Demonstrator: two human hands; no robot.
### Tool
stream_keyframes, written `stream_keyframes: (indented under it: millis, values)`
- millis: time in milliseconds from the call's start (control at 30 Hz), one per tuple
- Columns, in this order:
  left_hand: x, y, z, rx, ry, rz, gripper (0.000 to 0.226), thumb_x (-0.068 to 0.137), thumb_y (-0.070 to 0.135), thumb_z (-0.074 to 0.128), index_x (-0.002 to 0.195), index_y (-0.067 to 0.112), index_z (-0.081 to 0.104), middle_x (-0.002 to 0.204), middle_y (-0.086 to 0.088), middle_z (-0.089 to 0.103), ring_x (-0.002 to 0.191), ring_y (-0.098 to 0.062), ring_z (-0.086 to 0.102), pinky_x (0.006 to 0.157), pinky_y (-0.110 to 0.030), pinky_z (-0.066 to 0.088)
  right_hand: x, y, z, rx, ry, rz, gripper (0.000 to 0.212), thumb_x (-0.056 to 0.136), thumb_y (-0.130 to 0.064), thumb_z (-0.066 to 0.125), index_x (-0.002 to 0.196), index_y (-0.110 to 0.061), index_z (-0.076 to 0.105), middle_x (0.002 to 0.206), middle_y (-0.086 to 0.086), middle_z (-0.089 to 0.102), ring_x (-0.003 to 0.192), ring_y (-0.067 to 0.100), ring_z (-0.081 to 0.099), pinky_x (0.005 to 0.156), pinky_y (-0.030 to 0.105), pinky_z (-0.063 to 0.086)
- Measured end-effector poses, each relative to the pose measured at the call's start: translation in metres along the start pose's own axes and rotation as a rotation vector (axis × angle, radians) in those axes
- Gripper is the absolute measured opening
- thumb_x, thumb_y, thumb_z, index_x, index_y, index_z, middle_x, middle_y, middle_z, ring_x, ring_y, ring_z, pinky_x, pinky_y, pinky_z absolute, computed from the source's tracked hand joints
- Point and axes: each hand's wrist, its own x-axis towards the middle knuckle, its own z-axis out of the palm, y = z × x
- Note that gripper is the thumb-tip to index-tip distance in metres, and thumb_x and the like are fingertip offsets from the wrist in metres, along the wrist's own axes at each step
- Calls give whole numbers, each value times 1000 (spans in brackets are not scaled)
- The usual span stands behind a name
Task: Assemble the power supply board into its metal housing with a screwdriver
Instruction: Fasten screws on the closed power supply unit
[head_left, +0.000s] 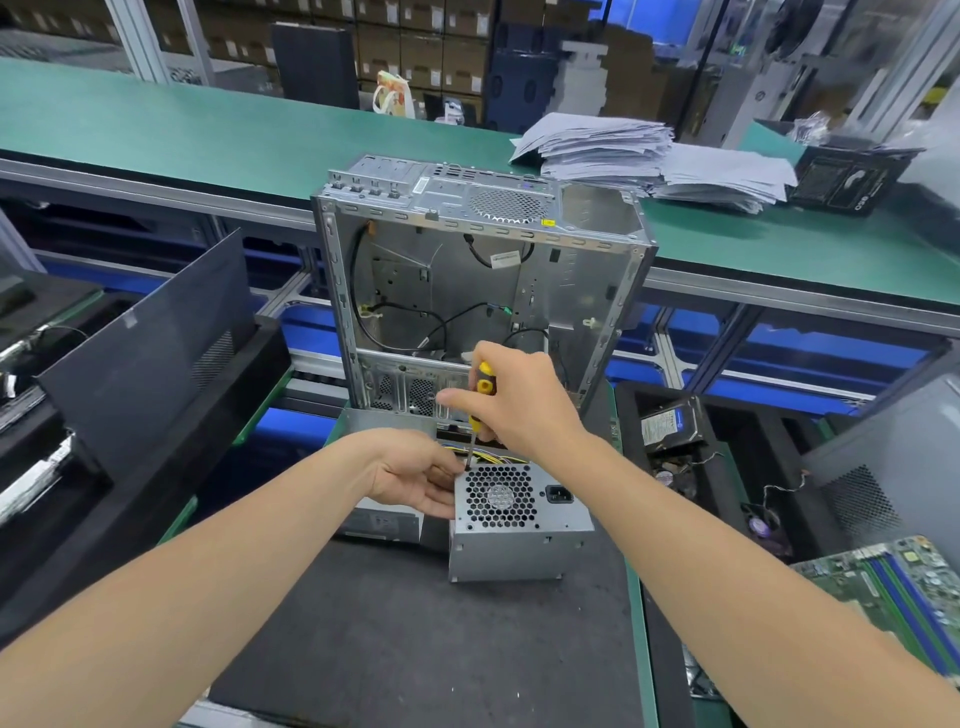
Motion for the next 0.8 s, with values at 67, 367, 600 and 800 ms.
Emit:
stream_keyframes:
  millis: [67, 367, 600, 800]
  values:
    - [0, 0, 0, 22, -11, 12, 20, 101, 2, 54, 118, -1, 63, 109, -22, 74, 102, -34, 73, 87, -45, 62, 2, 1, -8, 59, -180, -146, 21, 95, -37, 73, 98, -25, 56, 86, -1, 70, 72, 23, 64, 70, 41, 55]
    - [-3, 0, 2, 31, -17, 30, 16, 102, 2, 51, 114, -2, 61, 109, -24, 73, 100, -36, 74, 83, -45, 62, 3, 6, -10, 138, -174, -13, 33, 91, -29, 80, 93, -26, 48, 74, -2, 70, 62, 15, 70, 60, 38, 60]
    - [-3, 1, 0, 59, -50, 42, 18, 102, 2, 53, 117, -3, 61, 110, -24, 74, 100, -34, 75, 88, -45, 62, -2, 11, -7, 148, -187, -111, 26, 94, -31, 75, 104, -26, 52, 89, -10, 71, 67, 11, 61, 68, 36, 55]
    - [-3, 1, 1, 136, -107, 93, 15, 100, -1, 50, 108, 5, 61, 71, -6, 71, 86, -26, 75, 95, -45, 58, 1, 7, -20, 310, -562, -209, 18, 95, 2, 67, 104, -13, 66, 104, -2, 76, 83, 28, 72, 76, 43, 62]
